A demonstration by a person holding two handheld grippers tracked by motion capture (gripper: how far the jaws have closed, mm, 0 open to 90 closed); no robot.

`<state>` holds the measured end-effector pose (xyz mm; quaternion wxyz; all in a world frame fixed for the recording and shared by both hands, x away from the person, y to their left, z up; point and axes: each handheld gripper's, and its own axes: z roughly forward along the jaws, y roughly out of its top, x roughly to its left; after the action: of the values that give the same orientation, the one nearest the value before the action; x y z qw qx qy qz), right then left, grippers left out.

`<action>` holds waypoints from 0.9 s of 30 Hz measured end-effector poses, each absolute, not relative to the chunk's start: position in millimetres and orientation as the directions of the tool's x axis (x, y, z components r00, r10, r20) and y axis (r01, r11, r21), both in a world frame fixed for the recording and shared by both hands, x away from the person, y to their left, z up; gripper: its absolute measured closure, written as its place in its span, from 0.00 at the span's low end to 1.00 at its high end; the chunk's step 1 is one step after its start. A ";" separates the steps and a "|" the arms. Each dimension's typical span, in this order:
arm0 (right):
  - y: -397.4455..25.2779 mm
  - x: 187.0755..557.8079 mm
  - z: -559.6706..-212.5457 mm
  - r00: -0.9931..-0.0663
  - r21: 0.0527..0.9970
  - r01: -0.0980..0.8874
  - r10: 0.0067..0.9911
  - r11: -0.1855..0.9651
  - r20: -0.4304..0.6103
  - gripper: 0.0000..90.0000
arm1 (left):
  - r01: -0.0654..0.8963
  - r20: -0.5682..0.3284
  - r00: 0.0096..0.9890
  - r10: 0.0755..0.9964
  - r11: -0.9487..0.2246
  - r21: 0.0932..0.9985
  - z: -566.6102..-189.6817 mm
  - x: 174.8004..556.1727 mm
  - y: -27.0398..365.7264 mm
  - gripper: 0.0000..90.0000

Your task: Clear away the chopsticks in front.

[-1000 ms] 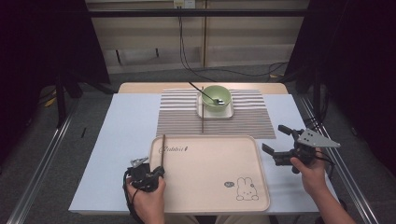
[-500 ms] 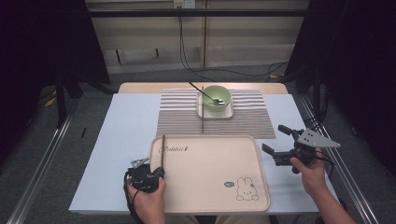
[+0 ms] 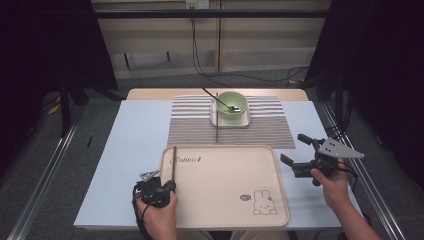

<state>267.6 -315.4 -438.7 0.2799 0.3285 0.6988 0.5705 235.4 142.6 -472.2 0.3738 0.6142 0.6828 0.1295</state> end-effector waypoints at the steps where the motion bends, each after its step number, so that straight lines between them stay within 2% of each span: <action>1: -315.4 267.6 -438.7 -0.627 0.981 0.140 0.779 0.132 -0.015 0.03 | 0.741 -0.346 0.035 0.938 0.208 0.639 -472.3 235.4 142.8 0.94; 27: -314.7 268.0 -439.0 -0.622 0.981 0.143 0.783 0.129 -0.012 0.03 | 0.740 -0.346 0.029 0.938 0.213 0.638 -472.1 236.6 140.1 0.91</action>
<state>268.0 -314.7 -439.0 0.2805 0.3318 0.6970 0.5705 236.6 140.1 -472.1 0.3721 0.6132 0.6840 0.1331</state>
